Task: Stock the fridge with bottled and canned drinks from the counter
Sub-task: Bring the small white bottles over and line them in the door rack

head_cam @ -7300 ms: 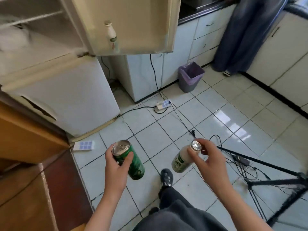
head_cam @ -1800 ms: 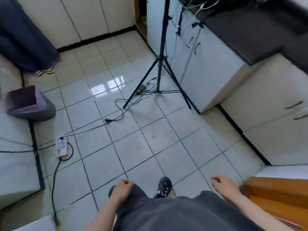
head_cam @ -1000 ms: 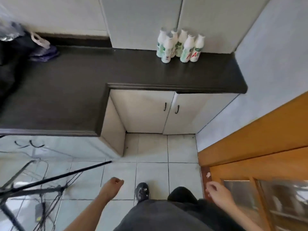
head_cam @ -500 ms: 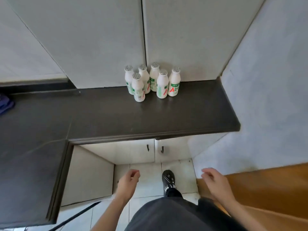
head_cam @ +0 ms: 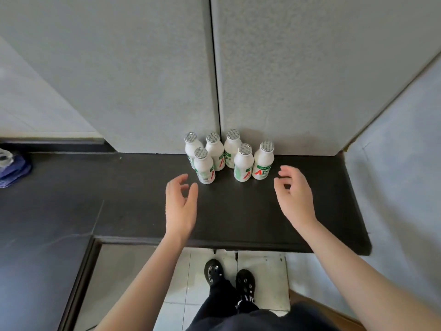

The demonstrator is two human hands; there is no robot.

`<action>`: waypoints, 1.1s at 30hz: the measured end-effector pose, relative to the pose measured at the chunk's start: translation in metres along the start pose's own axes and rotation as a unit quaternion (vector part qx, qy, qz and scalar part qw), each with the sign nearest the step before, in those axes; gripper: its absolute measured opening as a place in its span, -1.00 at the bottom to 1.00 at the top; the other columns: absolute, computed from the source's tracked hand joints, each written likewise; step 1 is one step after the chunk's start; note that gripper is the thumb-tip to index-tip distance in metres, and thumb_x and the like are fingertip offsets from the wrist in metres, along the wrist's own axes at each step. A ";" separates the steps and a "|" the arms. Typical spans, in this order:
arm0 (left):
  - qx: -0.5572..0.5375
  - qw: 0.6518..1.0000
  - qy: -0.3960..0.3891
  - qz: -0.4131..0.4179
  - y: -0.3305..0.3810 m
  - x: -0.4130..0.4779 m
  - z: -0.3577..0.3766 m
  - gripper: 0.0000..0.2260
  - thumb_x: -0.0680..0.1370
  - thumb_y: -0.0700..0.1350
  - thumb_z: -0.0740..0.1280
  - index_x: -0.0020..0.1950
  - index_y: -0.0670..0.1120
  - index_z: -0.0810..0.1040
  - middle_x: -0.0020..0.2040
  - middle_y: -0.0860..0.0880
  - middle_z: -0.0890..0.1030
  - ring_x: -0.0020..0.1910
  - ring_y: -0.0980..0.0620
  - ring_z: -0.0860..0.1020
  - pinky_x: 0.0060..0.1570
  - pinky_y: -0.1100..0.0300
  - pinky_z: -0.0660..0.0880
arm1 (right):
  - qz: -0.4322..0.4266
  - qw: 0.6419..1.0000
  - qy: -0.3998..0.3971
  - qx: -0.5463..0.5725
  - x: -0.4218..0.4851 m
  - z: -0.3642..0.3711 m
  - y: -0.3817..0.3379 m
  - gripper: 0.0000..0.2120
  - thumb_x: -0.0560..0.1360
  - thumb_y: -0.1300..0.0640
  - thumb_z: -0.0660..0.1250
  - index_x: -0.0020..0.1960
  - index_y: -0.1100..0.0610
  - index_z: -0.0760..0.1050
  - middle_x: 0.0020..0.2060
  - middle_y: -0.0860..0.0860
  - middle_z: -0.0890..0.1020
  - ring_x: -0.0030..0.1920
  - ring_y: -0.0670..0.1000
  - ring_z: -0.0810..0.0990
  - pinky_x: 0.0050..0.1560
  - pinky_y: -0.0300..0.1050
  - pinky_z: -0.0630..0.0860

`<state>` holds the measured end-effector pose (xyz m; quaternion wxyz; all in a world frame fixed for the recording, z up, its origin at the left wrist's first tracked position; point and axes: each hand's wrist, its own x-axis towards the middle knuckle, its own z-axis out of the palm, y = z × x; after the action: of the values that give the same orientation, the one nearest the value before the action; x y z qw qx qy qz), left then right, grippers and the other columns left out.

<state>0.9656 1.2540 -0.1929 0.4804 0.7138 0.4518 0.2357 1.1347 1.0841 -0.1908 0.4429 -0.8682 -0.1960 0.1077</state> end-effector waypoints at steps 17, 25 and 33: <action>0.078 0.991 -0.048 0.096 0.011 0.075 0.030 -0.70 0.56 -0.02 0.29 0.28 0.04 0.40 0.01 0.23 0.43 0.06 0.18 0.38 -0.01 0.28 0.28 | -0.025 0.998 0.003 -0.058 0.058 0.040 -0.013 -0.64 0.57 0.00 0.20 0.30 0.12 0.36 0.13 -0.05 0.53 0.06 -0.14 0.45 0.01 -0.24 0.34; 0.032 0.997 -0.039 0.055 0.002 0.065 0.021 -0.64 0.58 0.05 0.25 0.36 0.09 0.36 0.01 0.24 0.46 0.03 0.03 0.53 0.08 0.06 0.50 | -0.013 0.997 0.042 -0.056 0.047 0.039 -0.007 -0.67 0.58 0.06 0.20 0.28 0.20 0.36 0.01 0.04 0.58 -0.02 0.02 0.57 -0.09 -0.19 0.41; -0.050 0.999 0.014 0.007 -0.004 0.011 -0.013 -0.69 0.47 0.24 0.22 0.19 0.49 0.33 0.11 0.09 0.59 -0.03 0.09 0.59 0.04 0.06 0.57 | -0.020 0.997 0.064 0.032 -0.007 0.015 -0.020 -0.55 0.50 -0.13 0.13 0.24 0.14 0.38 0.05 -0.08 0.52 -0.01 -0.14 0.55 -0.17 -0.38 0.47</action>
<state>0.9588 1.2704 -0.1921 0.5074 0.6890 0.4408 0.2711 1.1182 1.1025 -0.1829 0.4837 -0.8549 -0.1809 0.0495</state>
